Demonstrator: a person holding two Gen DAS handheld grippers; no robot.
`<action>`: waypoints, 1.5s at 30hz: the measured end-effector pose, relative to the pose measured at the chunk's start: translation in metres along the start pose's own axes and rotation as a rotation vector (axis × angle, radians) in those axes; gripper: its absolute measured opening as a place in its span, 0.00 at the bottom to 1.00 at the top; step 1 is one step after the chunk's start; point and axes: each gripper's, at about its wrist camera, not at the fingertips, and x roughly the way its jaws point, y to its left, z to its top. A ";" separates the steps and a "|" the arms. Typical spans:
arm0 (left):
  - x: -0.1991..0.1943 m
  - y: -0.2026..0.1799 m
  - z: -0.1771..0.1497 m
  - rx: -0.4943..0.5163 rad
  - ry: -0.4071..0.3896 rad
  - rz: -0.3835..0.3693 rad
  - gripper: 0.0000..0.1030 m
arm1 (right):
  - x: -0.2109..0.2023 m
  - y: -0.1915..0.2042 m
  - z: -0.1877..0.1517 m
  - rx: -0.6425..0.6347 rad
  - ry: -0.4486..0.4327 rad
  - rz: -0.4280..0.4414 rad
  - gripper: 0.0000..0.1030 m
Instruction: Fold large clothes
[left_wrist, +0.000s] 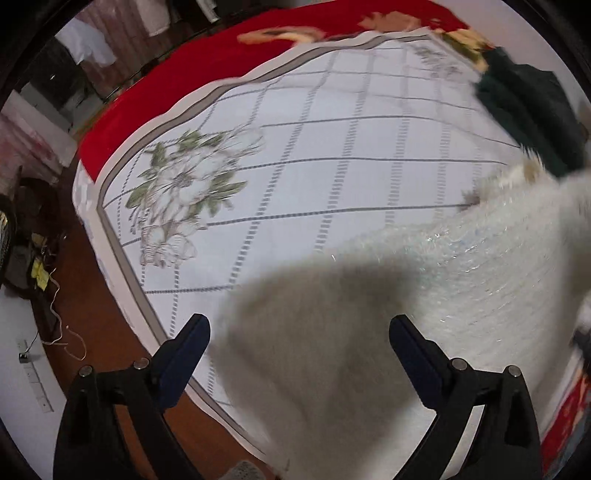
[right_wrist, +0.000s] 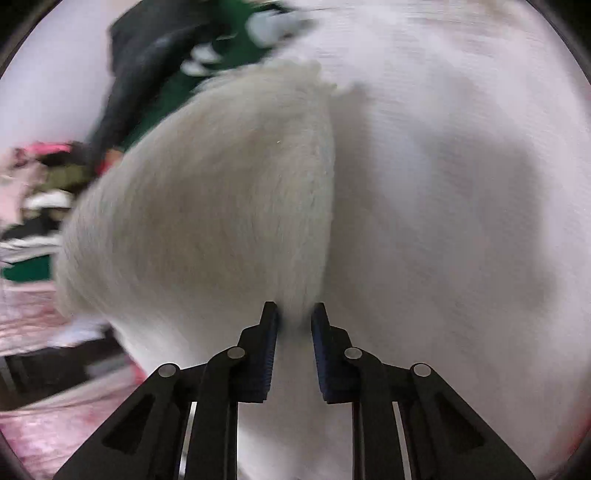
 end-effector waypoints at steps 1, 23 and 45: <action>-0.003 -0.010 -0.002 0.019 -0.001 -0.007 0.97 | -0.012 -0.019 -0.013 0.001 0.026 -0.046 0.19; -0.014 -0.050 -0.025 -0.017 -0.013 -0.009 0.97 | 0.080 0.163 0.081 -0.402 0.083 -0.102 0.20; -0.024 -0.017 -0.063 -0.237 -0.023 0.081 0.97 | -0.030 -0.067 0.076 0.062 -0.015 0.282 0.16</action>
